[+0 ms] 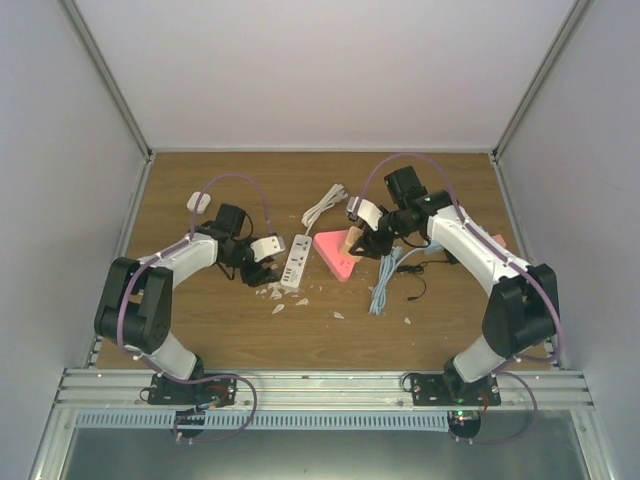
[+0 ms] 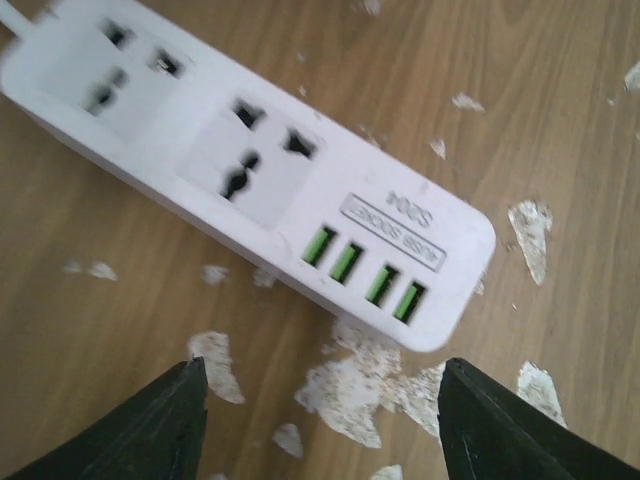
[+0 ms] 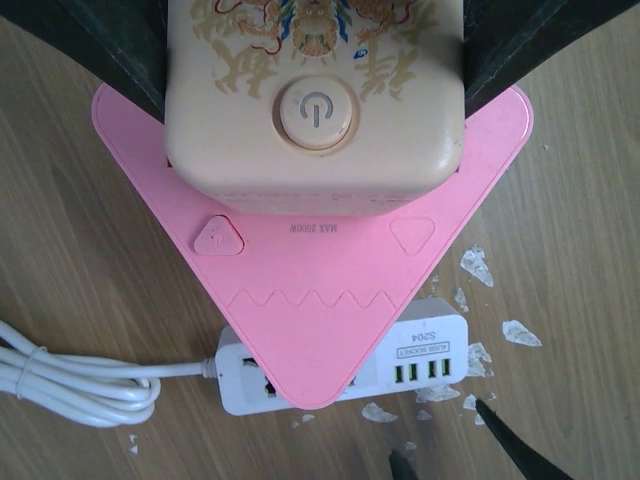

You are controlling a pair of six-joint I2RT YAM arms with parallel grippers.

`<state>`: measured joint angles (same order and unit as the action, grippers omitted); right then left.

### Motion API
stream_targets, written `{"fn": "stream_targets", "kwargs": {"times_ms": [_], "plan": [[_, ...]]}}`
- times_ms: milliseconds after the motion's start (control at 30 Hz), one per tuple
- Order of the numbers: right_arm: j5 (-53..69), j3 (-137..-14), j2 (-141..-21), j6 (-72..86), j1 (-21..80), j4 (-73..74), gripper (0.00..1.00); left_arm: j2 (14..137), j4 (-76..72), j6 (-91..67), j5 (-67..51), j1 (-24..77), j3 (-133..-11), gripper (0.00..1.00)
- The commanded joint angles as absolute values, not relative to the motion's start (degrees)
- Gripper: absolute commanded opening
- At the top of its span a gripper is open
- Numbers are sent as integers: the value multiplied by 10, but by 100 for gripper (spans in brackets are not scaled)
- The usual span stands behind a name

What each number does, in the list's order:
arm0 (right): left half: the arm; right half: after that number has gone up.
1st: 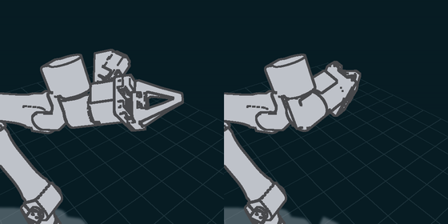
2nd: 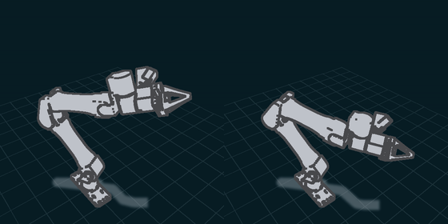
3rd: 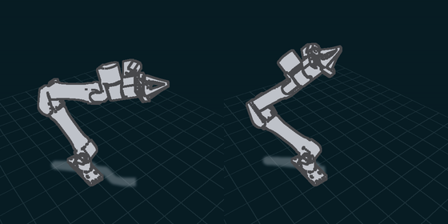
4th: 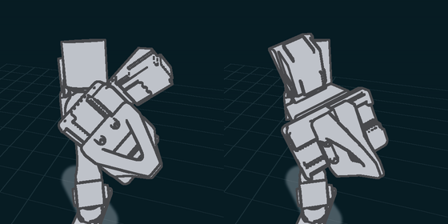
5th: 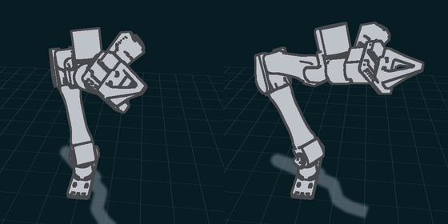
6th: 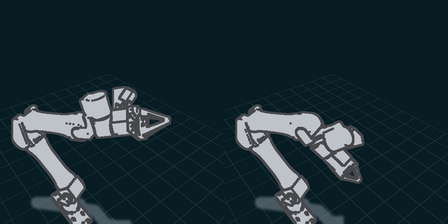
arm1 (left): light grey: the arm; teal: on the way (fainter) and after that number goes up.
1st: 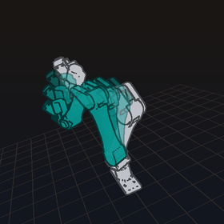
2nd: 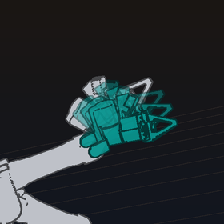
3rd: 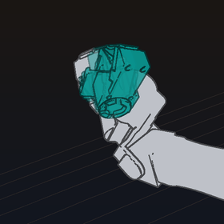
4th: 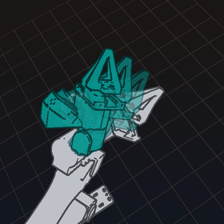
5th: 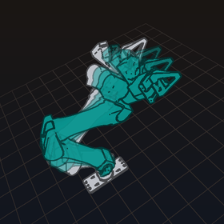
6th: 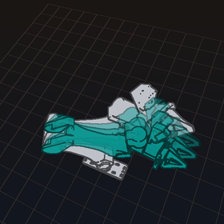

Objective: Pull the plug off the socket

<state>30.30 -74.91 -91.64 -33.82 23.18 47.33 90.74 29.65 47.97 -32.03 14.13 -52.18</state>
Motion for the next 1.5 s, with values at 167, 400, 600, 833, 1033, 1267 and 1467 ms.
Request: {"fn": "stream_targets", "kwargs": {"times_ms": [167, 400, 600, 833, 1033, 1267, 1467], "plan": [[372, -688, -853, -362, 227, 419, 19, 956, 271, 528, -336, 169, -501, 54], [407, -647, -828, -339, 226, 371, 19, 1010, 224, 480, -336, 202, -529, 47], [407, -632, -823, -307, 217, 311, 19, 1044, 204, 423, -360, 223, -577, 43], [355, -640, -818, -229, 212, 196, 18, 960, 170, 281, -443, 151, -602, 65], [332, -670, -821, -192, 213, 129, 17, 905, 198, 213, -498, 118, -639, 88], [322, -708, -829, -155, 217, 93, 16, 857, 166, 79, -521, 117, -664, 99], [309, -702, -830, -123, 246, 47, 15, 820, 118, -29, -501, 117, -654, 99]]}}
